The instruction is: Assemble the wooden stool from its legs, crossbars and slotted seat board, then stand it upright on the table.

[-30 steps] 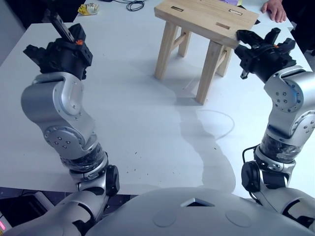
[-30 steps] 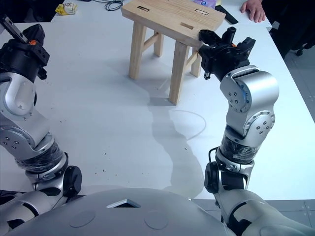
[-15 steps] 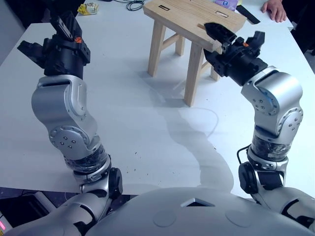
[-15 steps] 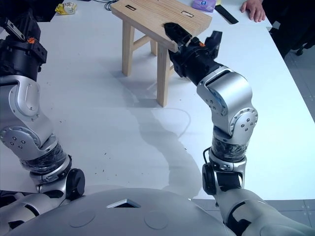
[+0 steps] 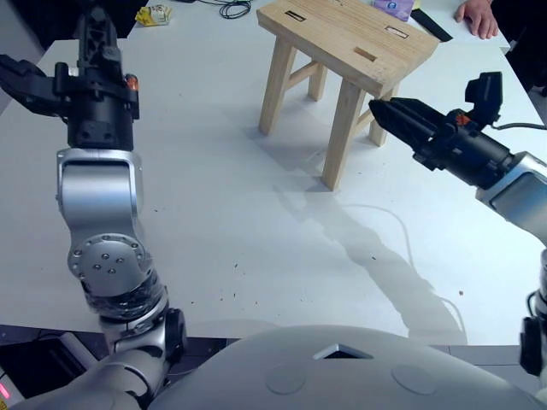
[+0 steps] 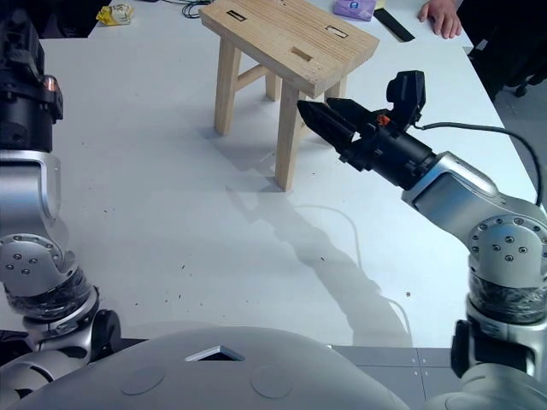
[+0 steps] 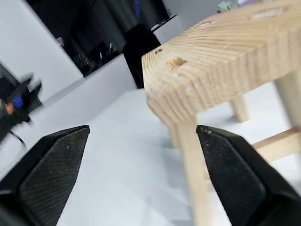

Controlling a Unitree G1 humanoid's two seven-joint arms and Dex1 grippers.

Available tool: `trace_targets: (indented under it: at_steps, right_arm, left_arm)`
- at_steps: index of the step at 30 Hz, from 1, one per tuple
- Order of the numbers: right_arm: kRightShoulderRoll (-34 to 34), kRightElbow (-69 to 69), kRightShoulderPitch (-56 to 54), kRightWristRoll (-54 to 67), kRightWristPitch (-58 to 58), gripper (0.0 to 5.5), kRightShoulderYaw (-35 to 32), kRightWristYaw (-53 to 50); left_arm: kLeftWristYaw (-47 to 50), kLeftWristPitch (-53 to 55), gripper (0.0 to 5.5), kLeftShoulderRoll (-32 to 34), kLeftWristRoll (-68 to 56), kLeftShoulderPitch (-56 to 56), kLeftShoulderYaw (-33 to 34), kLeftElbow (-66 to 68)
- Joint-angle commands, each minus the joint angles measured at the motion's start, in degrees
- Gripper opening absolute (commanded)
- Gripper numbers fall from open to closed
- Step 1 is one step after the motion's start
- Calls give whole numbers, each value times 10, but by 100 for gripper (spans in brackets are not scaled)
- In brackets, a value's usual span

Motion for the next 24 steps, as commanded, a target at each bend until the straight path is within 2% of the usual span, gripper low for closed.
trace_targets:
  at_steps: [1, 4, 7, 9, 11, 12, 16, 20, 24]
  right_arm:
    - [-34, -10, 33, -123, -58, 417, -19, 122]
    - [-21, 34, 16, -167, -101, 417, -57, 153]
    - [35, 83, -65, -148, -135, 417, -92, 101]
    - [91, 101, -129, -154, -156, 417, -88, 38]
    - [133, 109, -164, -214, -167, 417, -49, -16]
    - [150, 112, -171, -279, -179, 417, -9, -42]
    - [238, 108, -167, -427, -207, 417, 84, -140]
    - [301, 93, -158, -535, -212, 420, 132, -212]
    - [326, 72, -196, -617, -197, 420, 150, -250]
  left_arm:
    - [-51, 60, 98, 73, 139, 3, -34, 18]
    - [-78, 85, 98, 104, 242, -11, -61, 31]
    - [-104, 95, 98, 99, 305, -25, -87, 37]
    - [-115, 97, 98, 84, 337, -34, -100, 43]
    - [-119, 99, 98, 68, 368, -46, -113, 52]
    - [-123, 96, 98, 60, 384, -53, -119, 58]
    - [-140, 79, 98, 26, 433, -80, -123, 82]
    - [-154, 65, 147, -14, 451, -92, -113, 98]
    - [-140, 44, 210, -59, 493, -101, -107, 112]
